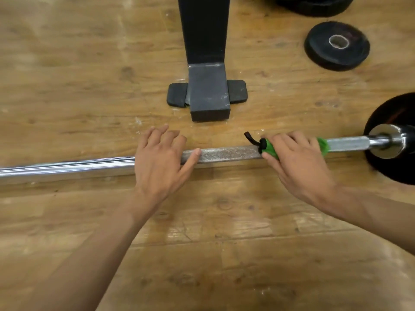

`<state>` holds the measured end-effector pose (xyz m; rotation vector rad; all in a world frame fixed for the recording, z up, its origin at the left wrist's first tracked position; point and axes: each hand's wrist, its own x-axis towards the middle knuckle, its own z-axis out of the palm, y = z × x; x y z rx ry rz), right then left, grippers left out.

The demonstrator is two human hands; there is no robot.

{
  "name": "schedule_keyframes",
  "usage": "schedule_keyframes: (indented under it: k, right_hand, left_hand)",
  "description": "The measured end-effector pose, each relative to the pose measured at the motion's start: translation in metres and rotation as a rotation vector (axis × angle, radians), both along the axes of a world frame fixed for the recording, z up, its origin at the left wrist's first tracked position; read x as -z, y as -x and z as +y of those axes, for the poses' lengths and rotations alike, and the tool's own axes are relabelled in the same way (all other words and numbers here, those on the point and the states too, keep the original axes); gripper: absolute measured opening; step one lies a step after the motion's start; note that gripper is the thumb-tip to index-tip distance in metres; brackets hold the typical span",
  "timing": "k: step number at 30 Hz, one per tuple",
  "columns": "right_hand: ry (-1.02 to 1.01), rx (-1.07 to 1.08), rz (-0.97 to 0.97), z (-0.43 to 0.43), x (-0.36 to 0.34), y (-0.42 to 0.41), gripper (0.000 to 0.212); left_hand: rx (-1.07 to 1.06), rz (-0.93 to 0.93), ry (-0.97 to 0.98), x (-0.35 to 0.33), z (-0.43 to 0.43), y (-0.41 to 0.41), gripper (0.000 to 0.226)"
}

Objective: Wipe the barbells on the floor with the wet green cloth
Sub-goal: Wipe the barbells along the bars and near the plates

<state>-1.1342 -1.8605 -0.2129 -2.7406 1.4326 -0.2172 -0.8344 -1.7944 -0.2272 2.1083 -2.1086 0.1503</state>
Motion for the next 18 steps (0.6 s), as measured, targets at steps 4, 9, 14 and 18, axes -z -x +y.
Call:
schedule_keyframes:
  k: [4, 9, 14, 18]
  right_hand:
    - [-0.032, -0.012, -0.038, 0.020, -0.003, -0.086, 0.043]
    - [0.039, -0.082, -0.104, 0.016, 0.003, -0.079, 0.040]
    - [0.144, 0.173, -0.218, 0.006, 0.016, -0.005, 0.048]
    - [0.137, 0.456, -0.260, 0.021, 0.015, -0.064, 0.035]
  left_hand:
    - [0.010, 0.007, 0.038, -0.002, -0.004, -0.005, 0.068]
    - [-0.036, 0.052, 0.084, -0.007, 0.006, -0.026, 0.060]
    - [-0.136, -0.022, 0.069, 0.002, 0.008, -0.055, 0.064]
    - [-0.192, -0.064, 0.082, 0.012, 0.006, -0.052, 0.067]
